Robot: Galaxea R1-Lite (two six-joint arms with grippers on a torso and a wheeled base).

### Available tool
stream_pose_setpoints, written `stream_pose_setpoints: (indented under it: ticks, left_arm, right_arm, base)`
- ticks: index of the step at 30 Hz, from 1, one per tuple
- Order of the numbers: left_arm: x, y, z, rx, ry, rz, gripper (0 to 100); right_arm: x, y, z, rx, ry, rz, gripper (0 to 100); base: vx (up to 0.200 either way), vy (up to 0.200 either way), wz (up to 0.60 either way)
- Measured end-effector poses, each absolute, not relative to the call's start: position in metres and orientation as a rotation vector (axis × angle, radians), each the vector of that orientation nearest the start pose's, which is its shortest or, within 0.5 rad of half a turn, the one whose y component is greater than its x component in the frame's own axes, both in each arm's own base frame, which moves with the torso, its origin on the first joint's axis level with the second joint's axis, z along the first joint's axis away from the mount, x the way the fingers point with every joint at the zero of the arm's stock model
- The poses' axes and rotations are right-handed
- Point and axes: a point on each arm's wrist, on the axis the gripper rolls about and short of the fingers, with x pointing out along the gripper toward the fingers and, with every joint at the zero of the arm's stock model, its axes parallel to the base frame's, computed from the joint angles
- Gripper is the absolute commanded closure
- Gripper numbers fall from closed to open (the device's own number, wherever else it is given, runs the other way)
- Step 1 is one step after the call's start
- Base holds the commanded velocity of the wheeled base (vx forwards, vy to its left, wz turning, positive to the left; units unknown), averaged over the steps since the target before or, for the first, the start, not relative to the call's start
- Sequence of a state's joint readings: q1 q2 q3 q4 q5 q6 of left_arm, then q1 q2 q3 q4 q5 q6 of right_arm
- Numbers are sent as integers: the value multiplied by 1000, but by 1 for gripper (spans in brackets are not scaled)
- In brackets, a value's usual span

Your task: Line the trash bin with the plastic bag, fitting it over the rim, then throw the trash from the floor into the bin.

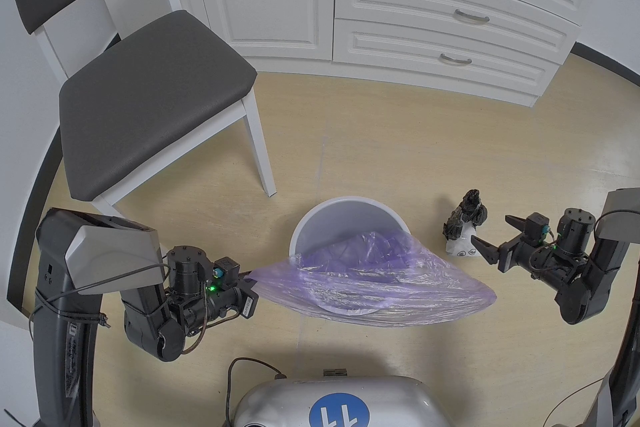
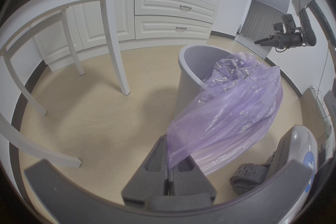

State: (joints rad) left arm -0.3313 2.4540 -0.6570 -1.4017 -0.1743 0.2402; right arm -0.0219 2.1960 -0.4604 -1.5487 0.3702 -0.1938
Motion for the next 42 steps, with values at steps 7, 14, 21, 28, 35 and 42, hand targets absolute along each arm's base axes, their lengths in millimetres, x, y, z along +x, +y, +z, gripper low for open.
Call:
stream_pose_setpoints:
  ticks: [7,14,21,28,35,42]
  left_arm:
    - [338,-122,-35,264,337,-546,0]
    - [331,-120,-28,251,284,-615,0]
    - [313,-107,-24,277,232,-877,0]
    - [301,-84,-17,334,194,-944,0]
    - [297,-79,4,321,156,-925,0]
    - [297,-73,45,237,89,-828,0]
  right_arm:
    - [303,66,58,-313,117,218,0]
    - [274,109,64,-380,104,290,0]
    - [253,127,61,-403,122,372,0]
    - [230,154,58,-440,128,454,0]
    - [243,176,66,-532,94,438,0]
    - [254,195,74,-644,249,463,0]
  base:
    - [0,0,0]
    - [0,0,0]
    - [0,0,0]
    - [0,0,0]
    - [0,0,0]
    - [0,0,0]
